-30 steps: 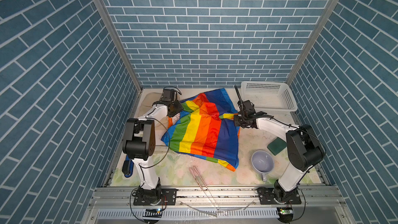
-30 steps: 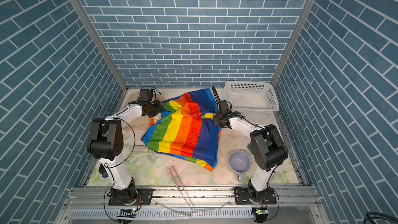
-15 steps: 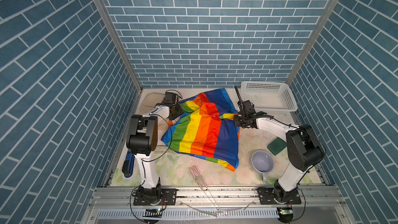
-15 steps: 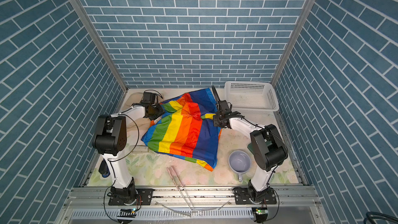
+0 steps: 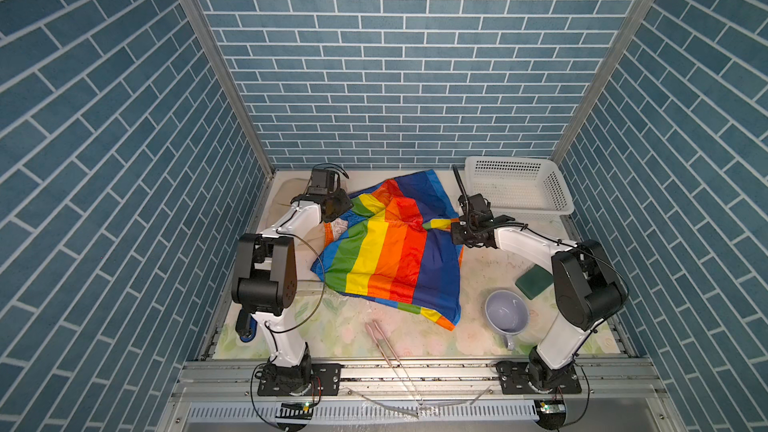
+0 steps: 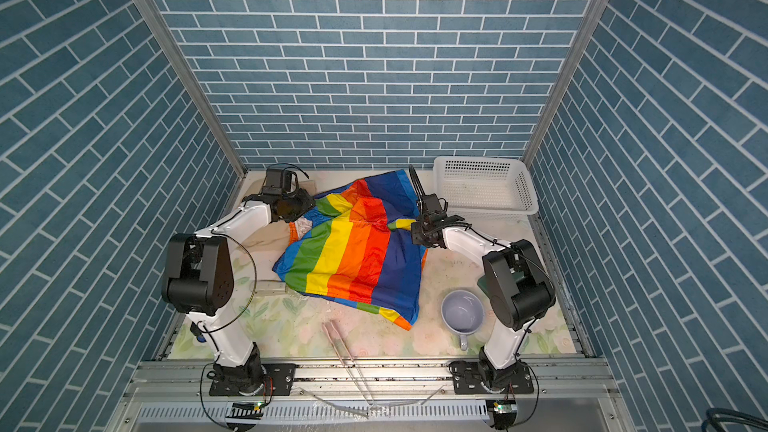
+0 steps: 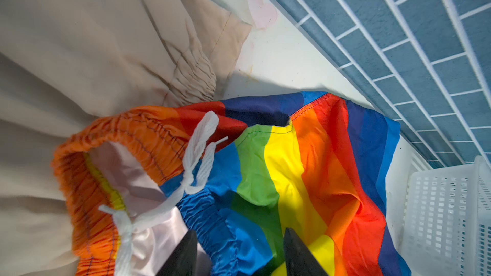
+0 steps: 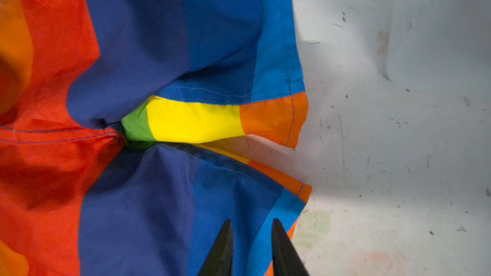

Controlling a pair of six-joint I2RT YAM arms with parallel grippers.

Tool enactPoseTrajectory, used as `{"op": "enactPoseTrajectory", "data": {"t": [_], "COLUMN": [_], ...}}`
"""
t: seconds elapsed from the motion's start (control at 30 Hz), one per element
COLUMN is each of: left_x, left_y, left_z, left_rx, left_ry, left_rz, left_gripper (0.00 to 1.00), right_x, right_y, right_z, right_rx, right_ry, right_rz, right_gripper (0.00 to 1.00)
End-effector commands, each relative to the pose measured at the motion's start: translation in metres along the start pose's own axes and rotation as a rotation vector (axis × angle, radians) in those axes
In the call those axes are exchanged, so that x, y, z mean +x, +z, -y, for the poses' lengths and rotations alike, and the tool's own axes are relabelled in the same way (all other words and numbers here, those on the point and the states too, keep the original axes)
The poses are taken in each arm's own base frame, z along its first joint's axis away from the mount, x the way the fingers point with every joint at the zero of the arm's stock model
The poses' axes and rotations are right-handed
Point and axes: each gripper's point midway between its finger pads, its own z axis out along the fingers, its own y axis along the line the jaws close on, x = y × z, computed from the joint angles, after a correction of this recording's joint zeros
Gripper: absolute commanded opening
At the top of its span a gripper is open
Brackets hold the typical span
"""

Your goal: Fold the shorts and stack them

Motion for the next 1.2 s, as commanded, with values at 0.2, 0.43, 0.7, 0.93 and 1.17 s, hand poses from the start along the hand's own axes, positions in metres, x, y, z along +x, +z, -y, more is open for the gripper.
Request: {"op": "enactPoseTrajectory", "data": {"t": [0.2, 0.43, 0.7, 0.93, 1.17], "left_x": [0.035, 0.047, 0.020, -0.030, -0.037], "left_y": [0.018, 0.035, 0.018, -0.044, -0.060], "left_z": [-0.017, -0.010, 0.005, 0.023, -0.001], "left_rx": [-0.066, -0.070, -0.099, -0.172, -0.298], "left_ry": [-0.002, 0.016, 0.078, 0.244, 0.336], "left_rz": [-0.080, -0.113, -0.057, 0.093, 0.138], "left_gripper": [0.53, 0.47, 0.00, 0.00, 0.00], "right_x": [0.019, 0.018, 0.022, 0.021, 0.019], "right_y": [0.007, 0.010, 0.010, 0.008, 0.001], "right_z": [0.005, 0.004, 0.006, 0.004, -0.005], "right_rx": [0.014, 0.009, 0.017, 0.003, -0.028], "right_ry": [0.012, 0.014, 0.006, 0.019, 0.026], "right_rz": [-0.046, -0.045, -0.053, -0.041, -0.034], "right_gripper": [0.27, 0.27, 0.27, 0.27, 0.27]}}
